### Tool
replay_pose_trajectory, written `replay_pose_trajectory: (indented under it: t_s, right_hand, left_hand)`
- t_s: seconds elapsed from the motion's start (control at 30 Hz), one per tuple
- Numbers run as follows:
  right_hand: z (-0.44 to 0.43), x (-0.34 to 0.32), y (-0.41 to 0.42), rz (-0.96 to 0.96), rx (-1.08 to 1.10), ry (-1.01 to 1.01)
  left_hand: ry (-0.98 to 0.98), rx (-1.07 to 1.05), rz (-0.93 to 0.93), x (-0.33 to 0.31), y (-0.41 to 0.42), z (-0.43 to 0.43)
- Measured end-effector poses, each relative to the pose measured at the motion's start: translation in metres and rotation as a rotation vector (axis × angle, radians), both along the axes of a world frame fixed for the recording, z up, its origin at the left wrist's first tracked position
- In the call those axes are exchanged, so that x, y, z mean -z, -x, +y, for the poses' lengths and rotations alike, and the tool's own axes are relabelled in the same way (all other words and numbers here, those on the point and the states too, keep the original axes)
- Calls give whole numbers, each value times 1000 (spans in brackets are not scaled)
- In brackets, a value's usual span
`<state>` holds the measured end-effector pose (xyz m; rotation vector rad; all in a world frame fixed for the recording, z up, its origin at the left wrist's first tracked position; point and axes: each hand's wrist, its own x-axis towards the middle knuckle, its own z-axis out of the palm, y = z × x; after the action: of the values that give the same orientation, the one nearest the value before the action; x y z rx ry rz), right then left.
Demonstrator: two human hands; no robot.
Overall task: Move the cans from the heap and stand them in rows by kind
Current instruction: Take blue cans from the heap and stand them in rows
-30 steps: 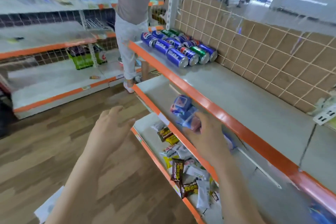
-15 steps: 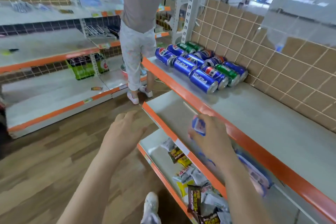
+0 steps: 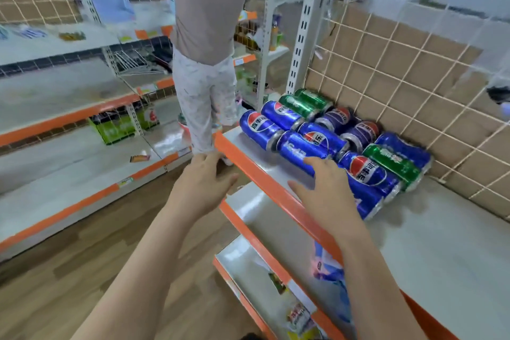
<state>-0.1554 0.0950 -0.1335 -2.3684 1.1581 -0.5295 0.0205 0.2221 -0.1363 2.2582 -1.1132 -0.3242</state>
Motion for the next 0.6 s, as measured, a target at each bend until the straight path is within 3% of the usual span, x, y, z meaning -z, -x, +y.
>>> replay_pose_trajectory:
  t_s: [0.33,0.6]
  right_hand:
    - [-69,1,-67,102,197,12]
    - [-91,1,-104,513,301,-59]
  left_hand:
    - [-50,236,39,10,-98,-140]
    - [-306,418,136,23,-144,-216]
